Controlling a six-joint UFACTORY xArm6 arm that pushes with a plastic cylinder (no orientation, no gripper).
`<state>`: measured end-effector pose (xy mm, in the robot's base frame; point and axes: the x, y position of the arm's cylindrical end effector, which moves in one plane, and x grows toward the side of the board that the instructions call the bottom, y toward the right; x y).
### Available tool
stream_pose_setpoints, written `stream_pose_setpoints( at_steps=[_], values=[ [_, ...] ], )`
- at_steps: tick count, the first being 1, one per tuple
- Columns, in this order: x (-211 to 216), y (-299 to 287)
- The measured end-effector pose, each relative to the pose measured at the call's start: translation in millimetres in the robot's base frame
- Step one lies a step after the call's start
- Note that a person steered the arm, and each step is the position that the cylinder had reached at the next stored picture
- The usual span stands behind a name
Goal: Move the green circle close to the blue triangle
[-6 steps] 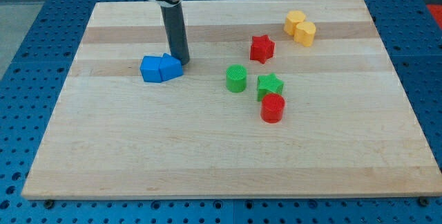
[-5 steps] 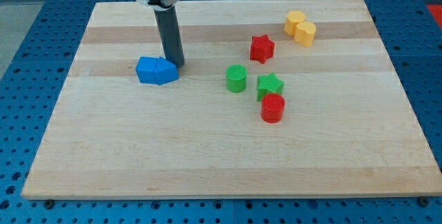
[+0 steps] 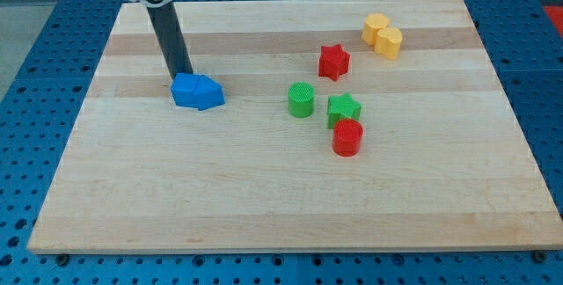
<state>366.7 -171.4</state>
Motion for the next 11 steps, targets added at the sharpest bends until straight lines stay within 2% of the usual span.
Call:
stream_pose_setpoints(
  at_steps=[4,6,9,11],
  values=[
    [11,-1],
    [-13,14],
    [-1,150],
    [36,229]
  ],
)
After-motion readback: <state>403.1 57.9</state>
